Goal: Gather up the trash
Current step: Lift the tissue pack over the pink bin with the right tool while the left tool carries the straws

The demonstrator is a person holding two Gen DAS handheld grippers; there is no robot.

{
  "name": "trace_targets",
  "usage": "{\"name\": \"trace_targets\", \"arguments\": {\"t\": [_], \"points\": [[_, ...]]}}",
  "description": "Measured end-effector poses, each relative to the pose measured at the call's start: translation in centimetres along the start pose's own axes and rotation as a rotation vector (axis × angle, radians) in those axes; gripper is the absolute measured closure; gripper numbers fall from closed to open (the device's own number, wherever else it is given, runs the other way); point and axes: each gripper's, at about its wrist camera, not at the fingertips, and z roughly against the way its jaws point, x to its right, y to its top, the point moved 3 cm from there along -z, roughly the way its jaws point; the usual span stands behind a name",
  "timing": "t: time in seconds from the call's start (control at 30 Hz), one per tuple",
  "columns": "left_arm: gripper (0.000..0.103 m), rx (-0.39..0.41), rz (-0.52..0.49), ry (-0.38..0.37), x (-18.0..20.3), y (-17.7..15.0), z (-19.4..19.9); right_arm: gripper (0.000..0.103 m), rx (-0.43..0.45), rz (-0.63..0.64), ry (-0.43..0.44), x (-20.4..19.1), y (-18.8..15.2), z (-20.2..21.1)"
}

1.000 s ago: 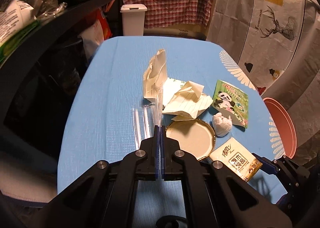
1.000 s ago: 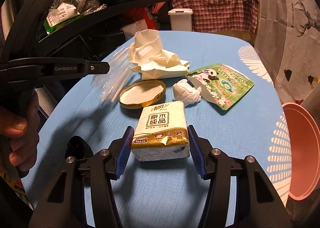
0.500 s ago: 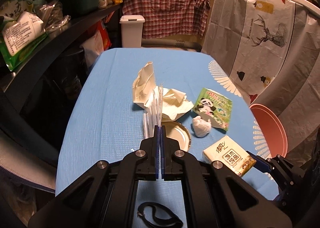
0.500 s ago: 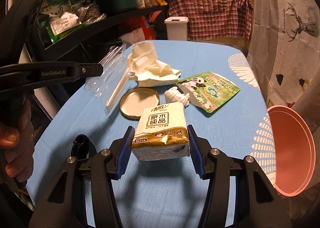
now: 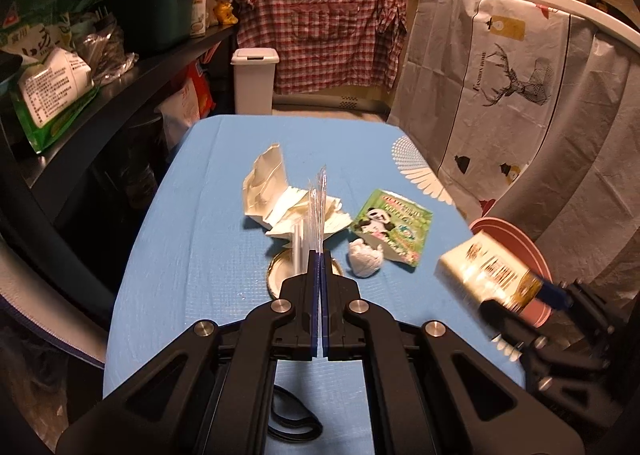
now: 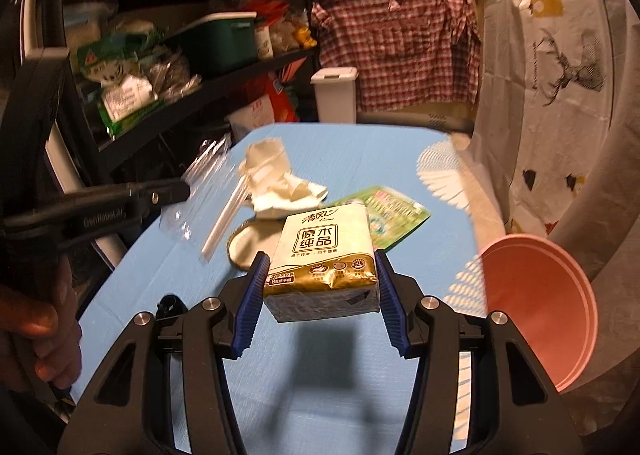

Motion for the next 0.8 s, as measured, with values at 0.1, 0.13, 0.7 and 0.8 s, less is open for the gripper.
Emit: {"name": "trace_targets", "arguments": {"t": [0.1,0.13,0.7,0.8], "points": [[0.102,0.013,0.0,-0.01,0.5,0.3,0.5,0.051,0.026,-0.004,-0.012,1.2,1.5,1.5],[0.102,0.018,-0.002,-0.014,0.7,0.4,0.7,0.051,0.035,-0.006,-0.017,1.7,2.0,2.0],[0.102,0.03,-0.028,-0.037,2.8,0.9,0.7,0.05,0.142,0.045,-0.157,9.7,5.4,6.9],[0.102,0.03,-0.037,-0.043,3.4,0.8,0.7,0.05,0.146,0.01,-0.175,11.3,4.8,6.7]]}}
